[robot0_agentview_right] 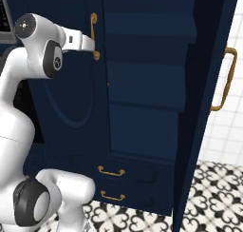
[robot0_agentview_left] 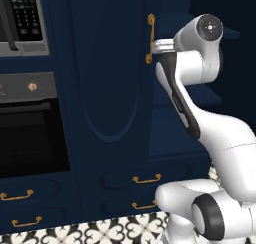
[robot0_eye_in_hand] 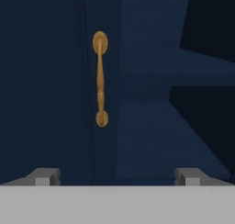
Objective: Open the cabinet, pick up the bread from the cabinet and place it in the basket. Then move the basket to the dining counter.
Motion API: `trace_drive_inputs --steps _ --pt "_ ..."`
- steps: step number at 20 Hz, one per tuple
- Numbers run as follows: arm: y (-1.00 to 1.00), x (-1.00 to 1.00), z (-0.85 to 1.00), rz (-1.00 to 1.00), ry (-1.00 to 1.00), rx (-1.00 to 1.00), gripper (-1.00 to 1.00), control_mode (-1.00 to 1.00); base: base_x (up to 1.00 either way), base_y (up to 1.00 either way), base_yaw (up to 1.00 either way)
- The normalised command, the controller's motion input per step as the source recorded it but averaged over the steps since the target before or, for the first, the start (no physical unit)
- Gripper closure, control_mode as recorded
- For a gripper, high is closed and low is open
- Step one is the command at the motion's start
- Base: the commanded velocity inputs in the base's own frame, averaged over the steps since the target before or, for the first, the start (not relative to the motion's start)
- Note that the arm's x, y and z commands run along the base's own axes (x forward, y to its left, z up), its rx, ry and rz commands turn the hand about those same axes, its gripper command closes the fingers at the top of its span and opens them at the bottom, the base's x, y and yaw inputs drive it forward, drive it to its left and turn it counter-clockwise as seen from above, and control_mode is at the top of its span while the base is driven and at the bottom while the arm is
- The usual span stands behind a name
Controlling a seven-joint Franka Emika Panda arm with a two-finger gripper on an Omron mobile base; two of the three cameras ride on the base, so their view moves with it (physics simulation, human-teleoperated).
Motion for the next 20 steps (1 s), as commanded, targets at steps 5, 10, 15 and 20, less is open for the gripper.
trace_drive_inputs --steps 5,10,15,20 --pt "0.07 0.43 0.0 0.02 -0.01 0.06 -1.0 -1.0 0.0 0.0 0.0" --pt "0.0 0.68 -0.08 0.09 0.0 0.08 -1.0 -1.0 0.0 0.0 0.0" --pt "0.0 0.58 -0.04 0.05 0.0 0.01 -1.0 -1.0 0.0 0.0 0.0" --pt "0.18 0.5 0.0 0.0 0.0 0.0 -1.0 -1.0 0.0 0.0 0.0"
